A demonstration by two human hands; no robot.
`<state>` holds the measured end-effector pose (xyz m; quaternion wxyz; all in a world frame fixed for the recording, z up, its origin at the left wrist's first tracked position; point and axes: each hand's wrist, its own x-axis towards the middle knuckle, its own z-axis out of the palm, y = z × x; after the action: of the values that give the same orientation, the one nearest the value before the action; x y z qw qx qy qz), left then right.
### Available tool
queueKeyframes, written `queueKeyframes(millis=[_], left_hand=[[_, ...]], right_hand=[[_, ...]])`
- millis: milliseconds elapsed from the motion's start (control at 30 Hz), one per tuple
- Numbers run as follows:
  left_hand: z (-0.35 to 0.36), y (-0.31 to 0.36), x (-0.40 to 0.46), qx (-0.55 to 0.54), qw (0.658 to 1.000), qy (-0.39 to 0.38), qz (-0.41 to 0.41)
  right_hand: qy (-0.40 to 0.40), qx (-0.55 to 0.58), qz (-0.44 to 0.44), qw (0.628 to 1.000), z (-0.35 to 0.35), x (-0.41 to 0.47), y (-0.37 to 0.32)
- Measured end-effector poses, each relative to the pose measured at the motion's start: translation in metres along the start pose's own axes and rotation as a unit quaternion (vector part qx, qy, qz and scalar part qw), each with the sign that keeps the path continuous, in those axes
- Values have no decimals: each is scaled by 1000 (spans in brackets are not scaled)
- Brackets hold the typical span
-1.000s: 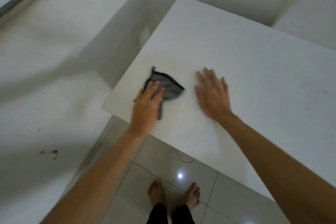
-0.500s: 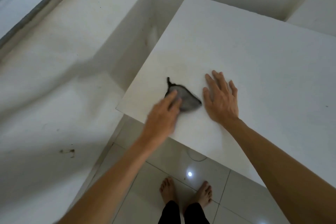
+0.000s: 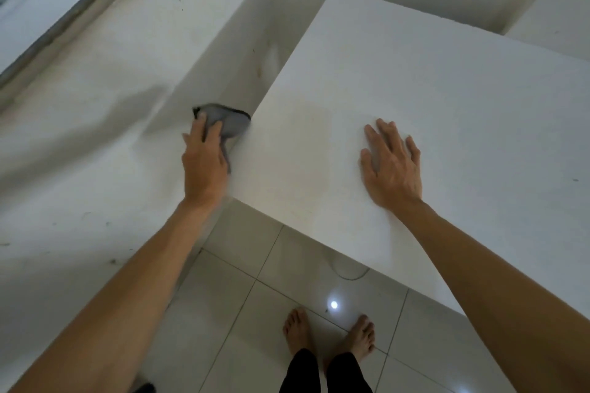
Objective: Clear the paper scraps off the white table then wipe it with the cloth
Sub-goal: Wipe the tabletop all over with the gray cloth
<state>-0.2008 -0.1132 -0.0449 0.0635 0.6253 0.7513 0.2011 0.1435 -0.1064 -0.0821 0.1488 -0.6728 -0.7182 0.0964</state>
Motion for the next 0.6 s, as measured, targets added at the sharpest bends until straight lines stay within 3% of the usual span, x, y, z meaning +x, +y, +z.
queueKeyframes(millis=[100,200,300,433,600], left_hand=[[9,45,-22,-9,992,54,115],[41,65,-64,6,978,-42,206],[50,56,-78,64,972,-97,206],[39,54,-49,154,964,-101,190],[48,53,-9,135,968,-134,162]], right_hand=[[-4,12,-3,1000,0,0,1],[4,57,-12,998,-6,-2,7],[19,77,-18,997,-15,-6,20],[35,57,10,998,-23,-10,44],[45,25,66,996,-30,-10,70]])
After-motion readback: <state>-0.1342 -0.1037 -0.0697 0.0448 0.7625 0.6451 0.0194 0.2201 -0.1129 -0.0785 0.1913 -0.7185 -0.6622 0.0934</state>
